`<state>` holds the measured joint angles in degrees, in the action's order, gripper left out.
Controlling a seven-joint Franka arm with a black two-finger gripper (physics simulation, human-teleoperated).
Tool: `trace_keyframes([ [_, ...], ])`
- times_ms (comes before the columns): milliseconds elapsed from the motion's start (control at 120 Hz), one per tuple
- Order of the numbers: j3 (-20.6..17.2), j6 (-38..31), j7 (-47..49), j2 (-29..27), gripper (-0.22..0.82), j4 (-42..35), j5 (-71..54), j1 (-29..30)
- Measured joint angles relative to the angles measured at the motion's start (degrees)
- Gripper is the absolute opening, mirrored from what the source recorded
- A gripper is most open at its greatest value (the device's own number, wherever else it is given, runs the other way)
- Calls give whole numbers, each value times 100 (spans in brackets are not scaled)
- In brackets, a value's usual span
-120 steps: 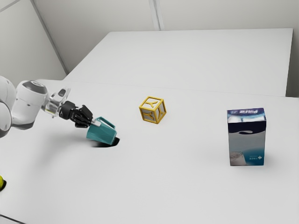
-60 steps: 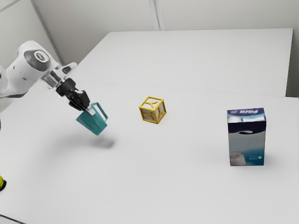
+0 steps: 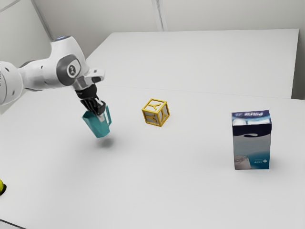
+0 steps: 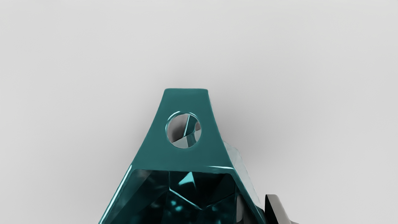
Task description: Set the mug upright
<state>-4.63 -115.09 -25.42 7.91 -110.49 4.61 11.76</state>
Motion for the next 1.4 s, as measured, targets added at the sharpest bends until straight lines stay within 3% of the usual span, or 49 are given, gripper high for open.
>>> trace_keyframes([
  [242, -65, -682, 468, 75, -18, -310, -107, -15],
  [600, -66, -940, 916, 279, -17, -455, -149, -19],
  [658, -66, -949, 956, 303, -11, -463, -148, -41],
  [842, -70, -959, 1036, 321, 26, -467, -113, -60],
  [958, -69, -936, 1075, 258, 41, -467, -105, -110],
  [1158, -65, -617, 1107, -154, 53, -347, -97, -139],
  [1400, -56, 502, 1147, -399, 58, 738, -103, -249],
])
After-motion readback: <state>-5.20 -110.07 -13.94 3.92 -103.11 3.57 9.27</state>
